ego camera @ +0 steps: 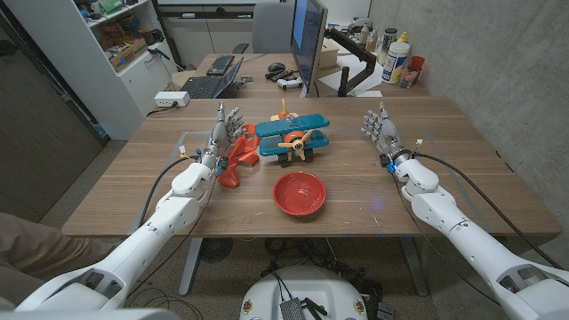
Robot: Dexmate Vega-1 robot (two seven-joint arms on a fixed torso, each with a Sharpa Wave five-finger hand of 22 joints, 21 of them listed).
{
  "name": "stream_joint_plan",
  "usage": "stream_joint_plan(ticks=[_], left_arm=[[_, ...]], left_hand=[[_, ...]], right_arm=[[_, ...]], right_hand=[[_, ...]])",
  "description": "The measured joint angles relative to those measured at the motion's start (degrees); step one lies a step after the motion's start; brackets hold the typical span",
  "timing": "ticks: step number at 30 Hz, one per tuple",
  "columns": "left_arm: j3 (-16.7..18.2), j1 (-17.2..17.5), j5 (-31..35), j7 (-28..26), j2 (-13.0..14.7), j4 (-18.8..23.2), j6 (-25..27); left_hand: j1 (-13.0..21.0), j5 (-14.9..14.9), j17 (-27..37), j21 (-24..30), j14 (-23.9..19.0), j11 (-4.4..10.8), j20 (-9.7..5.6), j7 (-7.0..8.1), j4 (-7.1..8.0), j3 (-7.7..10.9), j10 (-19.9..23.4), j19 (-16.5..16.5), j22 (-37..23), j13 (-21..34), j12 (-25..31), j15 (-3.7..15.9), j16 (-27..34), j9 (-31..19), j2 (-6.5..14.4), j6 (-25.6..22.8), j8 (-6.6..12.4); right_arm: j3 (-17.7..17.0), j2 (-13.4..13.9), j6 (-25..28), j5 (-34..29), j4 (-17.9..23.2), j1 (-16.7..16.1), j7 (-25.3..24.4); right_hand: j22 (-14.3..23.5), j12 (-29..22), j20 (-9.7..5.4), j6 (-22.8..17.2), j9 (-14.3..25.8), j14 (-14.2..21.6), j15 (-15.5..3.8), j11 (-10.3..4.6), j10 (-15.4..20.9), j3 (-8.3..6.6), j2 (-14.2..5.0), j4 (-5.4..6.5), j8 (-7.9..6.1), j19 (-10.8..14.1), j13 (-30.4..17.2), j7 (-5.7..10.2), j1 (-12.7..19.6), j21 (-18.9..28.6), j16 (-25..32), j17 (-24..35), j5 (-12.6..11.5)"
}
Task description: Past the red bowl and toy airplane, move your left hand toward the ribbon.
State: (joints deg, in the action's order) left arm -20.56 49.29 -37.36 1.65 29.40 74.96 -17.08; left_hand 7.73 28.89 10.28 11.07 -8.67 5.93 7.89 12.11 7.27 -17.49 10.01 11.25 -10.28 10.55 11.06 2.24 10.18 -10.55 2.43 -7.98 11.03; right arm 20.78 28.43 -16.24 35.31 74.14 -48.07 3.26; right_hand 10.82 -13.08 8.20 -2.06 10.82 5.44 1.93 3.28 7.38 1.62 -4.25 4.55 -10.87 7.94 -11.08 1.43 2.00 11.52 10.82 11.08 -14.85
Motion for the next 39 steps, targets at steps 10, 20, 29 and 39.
stream_joint_plan(ticks=[10,20,29,39], left_arm=[[0.5,1.7,-0.1,-1.0,1.3,2.8,0.0],[0.5,1.9,-0.1,-1.1,1.5,3.4,0.7],[0.2,1.9,0.7,-1.9,1.9,4.3,1.6],[0.0,2.7,1.9,-3.5,3.0,6.4,2.7]], left_hand=[[0.0,0.0,0.0,0.0,0.0,-0.10,0.00,-0.01,0.00,0.00,0.3,0.0,0.0,0.0,0.2,0.00,0.0,0.0,0.0,0.0,0.00],[0.2,0.0,0.0,0.0,0.0,-0.10,0.00,-0.02,0.00,0.00,0.3,0.0,0.0,0.0,0.2,0.00,0.2,0.0,0.2,0.0,0.00],[0.2,0.0,0.0,0.0,0.0,-0.10,0.00,-0.02,0.00,0.00,0.3,0.0,0.0,0.0,0.2,0.00,0.2,0.0,0.2,0.0,0.00],[0.2,0.0,0.0,0.0,0.7,-0.11,-0.53,-0.02,0.00,0.00,0.3,-0.5,0.0,0.0,0.2,-0.19,0.2,0.0,0.2,0.0,0.00]], right_arm=[[-6.2,-5.8,2.6,-4.6,0.3,-1.2,3.2],[-9.9,-8.7,4.7,-8.5,1.2,-2.5,5.5],[-13.6,-11.3,5.5,-10.9,1.5,-3.1,7.2],[-15.8,-12.9,5.9,-12.8,1.8,-3.3,8.6]], right_hand=[[0.0,0.0,0.22,0.0,0.0,0.0,0.00,0.00,0.0,0.01,0.00,-0.01,0.00,-0.2,0.0,0.00,0.0,0.0,0.0,0.0,0.0],[0.0,0.0,0.21,0.0,0.0,0.0,0.00,0.00,0.0,-0.14,0.00,0.14,0.00,-0.2,0.0,-0.01,0.0,0.0,0.0,0.0,0.0],[0.0,0.0,0.21,0.0,0.0,0.0,0.00,0.00,0.0,-0.14,0.00,0.14,0.00,-0.2,0.0,-0.01,0.0,0.0,0.0,0.0,0.0],[0.0,0.0,0.21,0.0,0.0,0.0,0.00,0.00,0.0,-0.14,0.00,0.14,0.00,-0.2,0.0,-0.01,0.0,0.0,0.0,0.0,0.0]])
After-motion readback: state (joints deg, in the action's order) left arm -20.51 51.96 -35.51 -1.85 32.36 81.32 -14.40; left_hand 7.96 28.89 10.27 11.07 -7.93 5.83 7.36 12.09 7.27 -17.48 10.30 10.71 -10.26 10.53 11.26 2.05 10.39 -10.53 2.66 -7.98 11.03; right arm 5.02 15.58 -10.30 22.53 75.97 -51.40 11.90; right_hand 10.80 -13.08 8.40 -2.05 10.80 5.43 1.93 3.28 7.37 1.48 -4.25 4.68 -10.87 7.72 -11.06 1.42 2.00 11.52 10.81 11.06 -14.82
